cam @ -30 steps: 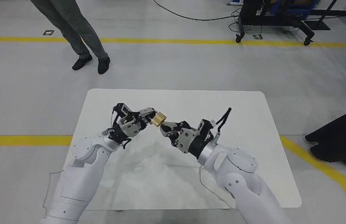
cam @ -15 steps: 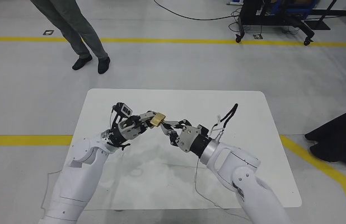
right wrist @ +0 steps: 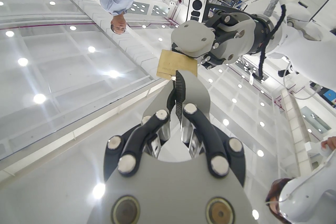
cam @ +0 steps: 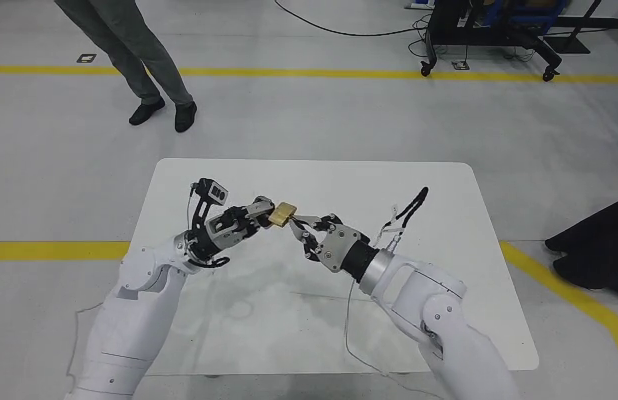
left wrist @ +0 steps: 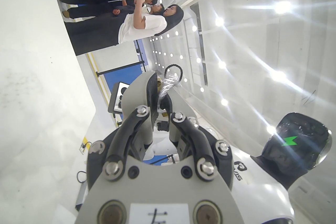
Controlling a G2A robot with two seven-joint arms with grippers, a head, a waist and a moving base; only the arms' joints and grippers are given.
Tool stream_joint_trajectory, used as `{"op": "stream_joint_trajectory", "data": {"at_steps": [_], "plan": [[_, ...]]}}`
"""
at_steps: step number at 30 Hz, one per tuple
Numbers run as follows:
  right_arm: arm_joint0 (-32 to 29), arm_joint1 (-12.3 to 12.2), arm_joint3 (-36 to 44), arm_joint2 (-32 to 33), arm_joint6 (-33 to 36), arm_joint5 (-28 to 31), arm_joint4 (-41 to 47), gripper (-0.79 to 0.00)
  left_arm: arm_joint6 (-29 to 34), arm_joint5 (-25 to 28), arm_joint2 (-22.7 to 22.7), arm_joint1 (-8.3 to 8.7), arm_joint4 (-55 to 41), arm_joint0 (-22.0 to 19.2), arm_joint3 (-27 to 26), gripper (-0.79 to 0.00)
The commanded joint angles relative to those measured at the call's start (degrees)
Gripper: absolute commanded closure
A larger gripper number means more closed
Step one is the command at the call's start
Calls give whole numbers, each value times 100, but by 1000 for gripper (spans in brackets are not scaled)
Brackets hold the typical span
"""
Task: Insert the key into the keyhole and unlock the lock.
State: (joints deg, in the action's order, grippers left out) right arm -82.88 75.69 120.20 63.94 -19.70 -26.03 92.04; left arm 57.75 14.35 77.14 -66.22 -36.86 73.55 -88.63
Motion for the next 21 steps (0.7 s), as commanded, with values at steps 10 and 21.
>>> {"op": "stream_joint_trajectory", "data": {"at_steps": [10, 21], "plan": [[73, -9, 74, 52, -253, -97, 334, -785, -393, 185, 103, 15, 137, 226, -229, 0], [132, -65, 329, 98, 76, -167, -760, -785, -672, -135, 108, 14, 82, 196, -231, 0]]}}
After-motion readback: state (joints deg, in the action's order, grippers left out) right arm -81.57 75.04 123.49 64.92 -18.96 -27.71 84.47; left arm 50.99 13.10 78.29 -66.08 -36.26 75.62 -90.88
